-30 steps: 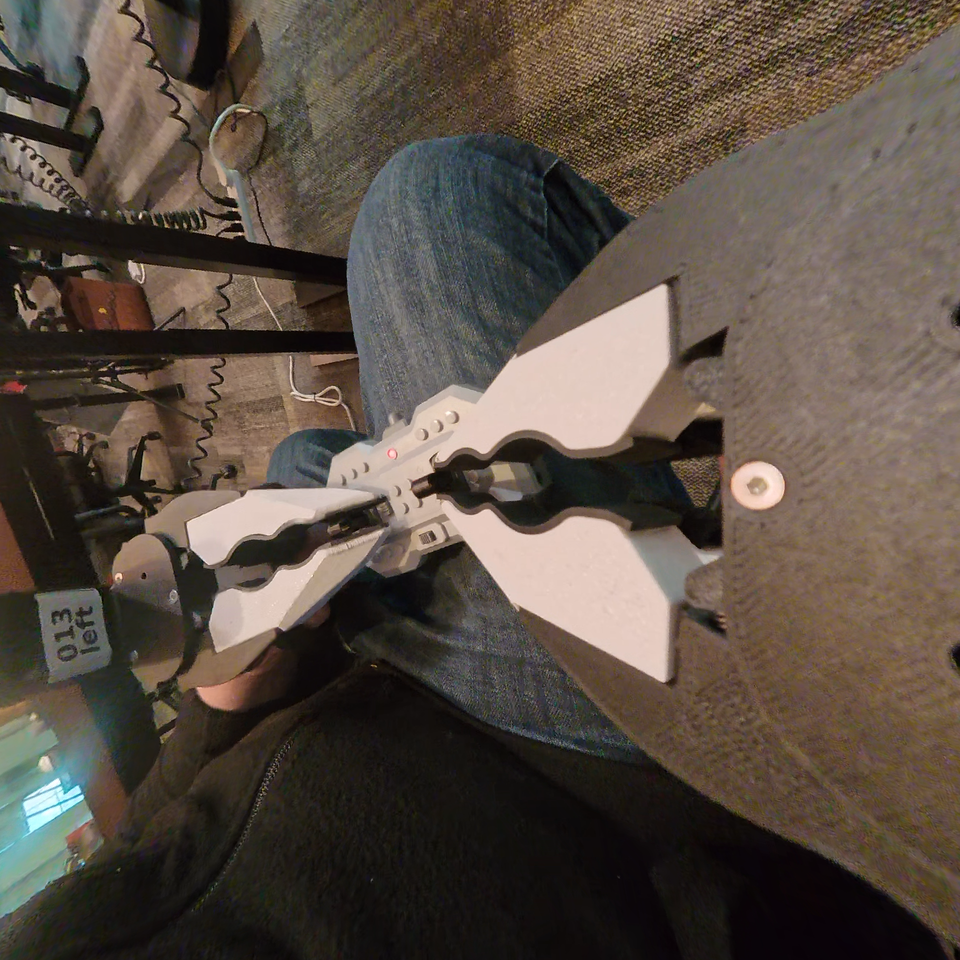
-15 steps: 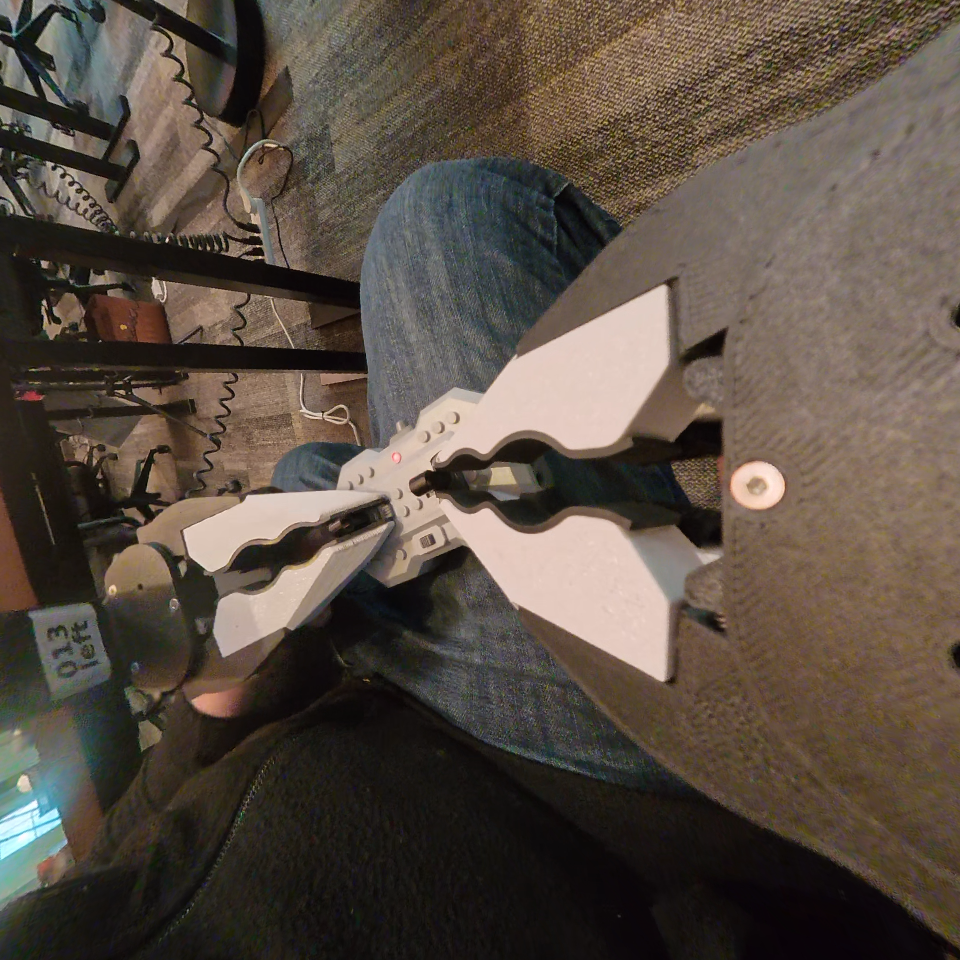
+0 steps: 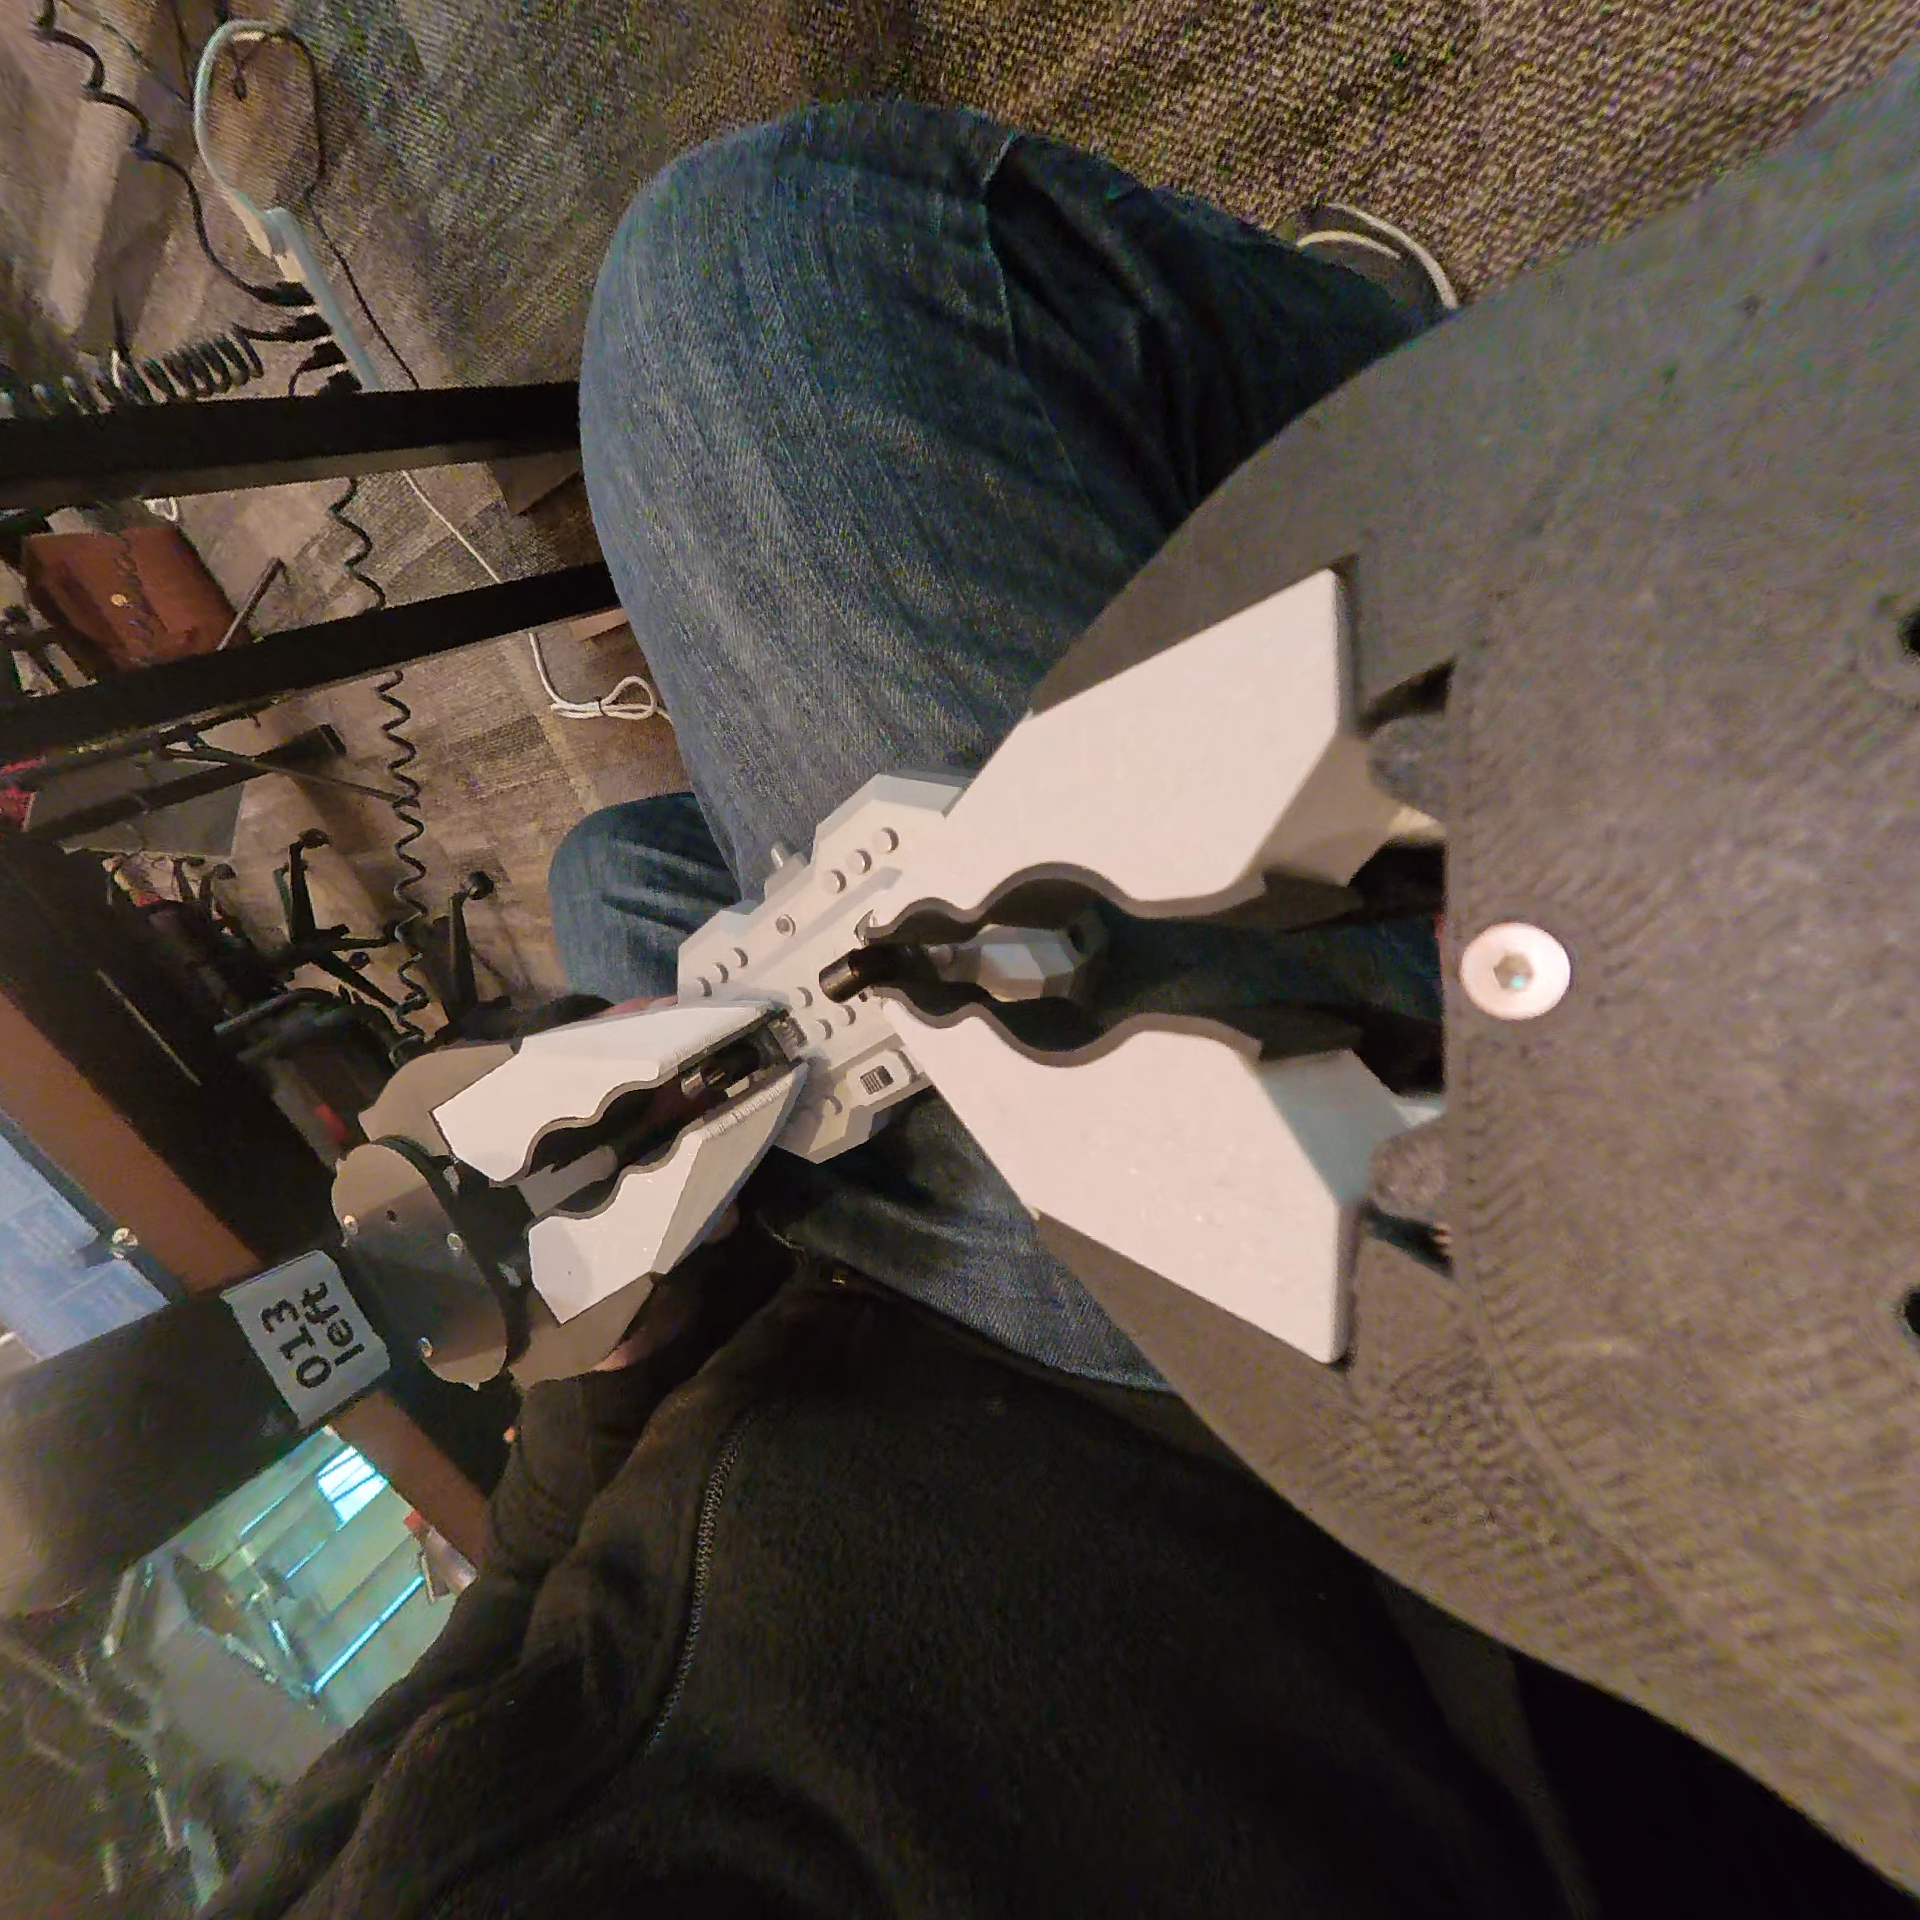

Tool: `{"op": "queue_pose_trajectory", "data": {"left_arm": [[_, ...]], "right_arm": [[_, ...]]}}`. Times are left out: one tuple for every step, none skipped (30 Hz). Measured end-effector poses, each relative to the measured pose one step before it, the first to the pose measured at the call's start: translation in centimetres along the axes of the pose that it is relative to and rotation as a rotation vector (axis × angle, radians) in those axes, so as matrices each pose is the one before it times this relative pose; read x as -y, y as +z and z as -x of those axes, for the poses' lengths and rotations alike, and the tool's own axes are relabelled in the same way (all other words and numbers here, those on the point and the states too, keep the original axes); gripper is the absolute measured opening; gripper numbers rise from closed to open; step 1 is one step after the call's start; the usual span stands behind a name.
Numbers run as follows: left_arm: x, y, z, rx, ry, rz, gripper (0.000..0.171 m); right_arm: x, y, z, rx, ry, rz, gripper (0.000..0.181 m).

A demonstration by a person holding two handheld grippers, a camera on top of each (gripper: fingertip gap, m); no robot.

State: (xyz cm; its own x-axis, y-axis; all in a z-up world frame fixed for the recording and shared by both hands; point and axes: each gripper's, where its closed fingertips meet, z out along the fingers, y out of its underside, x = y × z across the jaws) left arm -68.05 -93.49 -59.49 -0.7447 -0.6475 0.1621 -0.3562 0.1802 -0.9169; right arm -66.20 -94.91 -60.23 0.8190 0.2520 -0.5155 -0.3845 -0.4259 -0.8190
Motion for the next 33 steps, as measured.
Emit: {"op": "queue_pose_trajectory", "data": {"left_arm": [[0.026,-0.006,-0.013,0.001,0.0009,-0.00014,0.008],[-0.007,0.001,-0.013,0.0014,0.0035,0.00168,0.008],[0.01,-0.015,0.001,0.0004,0.0009,0.00034,0.008],[0.008,-0.008,-0.014,-0.0016,-0.0038,-0.00047,0.009],[0.004,-0.028,0.022,0.001,-0.0015,-0.00105,0.008],[-0.025,-0.013,0.041,0.0021,0.0016,0.00178,0.007],[0.004,-0.012,-0.007,0.0002,0.0011,0.00092,0.007],[-0.006,-0.003,0.043,0.0023,-0.0003,0.00157,0.006],[-0.027,-0.006,0.057,0.0017,-0.0005,0.00178,0.006],[-0.008,-0.003,-0.009,-0.0021,-0.0033,0.00028,0.006],[0.014,-0.005,0.002,-0.0017,-0.0044,-0.00153,0.006],[0.013,-0.021,0.015,-0.0016,-0.0046,-0.0027,0.006],[-0.02,-0.019,-0.004,-0.0037,-0.008,-0.00205,0.006],[-0.011,-0.043,0.007,-0.0046,-0.0115,-0.00368,0.006],[0.001,-0.049,-0.077,-0.0073,-0.0075,-0.00325,0.006],[-0.061,-0.027,-0.026,-0.0027,-0.0019,0.0021,0.006],[-0.02,-0.009,-0.067,-0.0041,-0.0031,0.00365,0.006],[0.001,0.015,-0.003,-0.0007,-0.0019,0.00283,0.006],[0.014,0.037,0.048,0.0014,-0.0056,0.00045,0.006],[0.017,0.03,0.07,-0.0054,-0.0241,-0.0004,0.006],[0.016,0.016,0.154,-0.0104,-0.0464,-0.00191,0.007],[0.04,0.001,0.159,-0.0137,-0.0486,-0.00675,0.007],[0.053,-0.024,0.1,-0.0158,-0.0414,-0.00832,0.007],[0.029,-0.018,0.038,-0.0168,-0.0395,-0.00472,0.007],[0.064,-0.02,0.062,-0.0135,-0.0376,-0.00434,0.007],[0.033,0.012,0.052,-0.0089,-0.0252,-0.00336,0.007],[-0.008,-0.009,-0.021,-0.0052,-0.0068,0.00121,0.008],[-0.039,0.005,-0.031,0.0012,0.0076,0.00487,0.008],[-0.013,0.016,-0.033,0.0037,0.0086,0.00399,0.008],[0.019,0.023,-0.035,0.0011,0.0026,0.00206,0.008],[0.001,-0.002,-0.019,-0.0009,-0.0007,0.00188,0.008],[-0.01,-0.001,0.006,0.0,-0.001,0.00154,0.008],[-0.008,-0.011,0.006,-0.0003,-0.0018,0.00041,0.008]], "right_arm": [[0.007,-0.02,0.004,0.0038,0.0067,-0.0041,0.005],[0.004,-0.005,0.015,0.002,-0.0011,-0.0032,0.005],[-0.005,0.004,-0.002,-0.0002,-0.0004,-0.0017,0.005],[0.017,0.004,-0.004,0.0013,0.0086,-0.001,0.005],[0.016,0.014,0.016,0.0002,-0.0032,-0.0008,0.004],[0.006,0.012,0.047,-0.0014,-0.0126,-0.0003,0.005],[0.042,0.019,0.023,-0.0006,-0.0044,-0.0032,0.005],[0.025,0.015,-0.014,0.0018,0.0074,-0.0031,0.005],[0.0,0.001,-0.011,0.0022,0.0041,-0.0024,0.005],[0.0,-0.002,0.012,-0.001,-0.0067,-0.0008,0.005],[0.017,0.003,0.022,-0.0046,-0.0143,-0.0009,0.005],[0.029,0.004,0.023,-0.0067,-0.0173,-0.0011,0.005],[0.01,0.019,0.032,-0.0085,-0.0223,0.0009,0.005],[0.019,0.016,0.068,-0.0114,-0.0329,0.0,0.005],[0.029,0.02,0.071,-0.0123,-0.031,-0.0014,0.005],[-0.017,0.027,0.06,-0.0095,-0.0221,0.0004,0.005],[-0.04,0.02,0.07,-0.0095,-0.0276,0.0003,0.005],[-0.072,-0.014,-0.002,-0.0103,-0.0226,0.0035,0.005],[-0.032,-0.008,-0.026,-0.0061,-0.0086,0.0054,0.005],[-0.016,-0.017,0.013,-0.0071,-0.0237,0.0049,0.005],[-0.038,-0.001,0.01,-0.0187,-0.0512,0.0074,0.005],[-0.022,-0.01,0.026,-0.0171,-0.0467,0.0095,0.005],[0.009,0.004,0.05,-0.0098,-0.0297,0.0063,0.004],[-0.014,-0.009,0.06,-0.0104,-0.0303,0.0033,0.004],[-0.012,-0.009,0.092,-0.013,-0.0355,0.0023,0.004],[0.006,-0.021,0.11,-0.0091,-0.0215,0.0021,0.004],[-0.007,-0.002,0.061,-0.009,-0.0119,0.0006,0.004],[-0.027,-0.009,0.039,-0.0044,-0.0012,-0.0003,0.004],[-0.031,-0.022,0.032,-0.0024,-0.0005,-0.0002,0.004],[-0.016,-0.033,0.02,-0.0021,-0.0017,0.0001,0.004],[-0.003,-0.009,0.011,-0.001,-0.0009,0.0007,0.004],[-0.006,0.008,-0.003,-0.0028,-0.0057,0.0022,0.004],[0.016,0.011,0.003,-0.0023,-0.0063,0.0041,0.004]]}}
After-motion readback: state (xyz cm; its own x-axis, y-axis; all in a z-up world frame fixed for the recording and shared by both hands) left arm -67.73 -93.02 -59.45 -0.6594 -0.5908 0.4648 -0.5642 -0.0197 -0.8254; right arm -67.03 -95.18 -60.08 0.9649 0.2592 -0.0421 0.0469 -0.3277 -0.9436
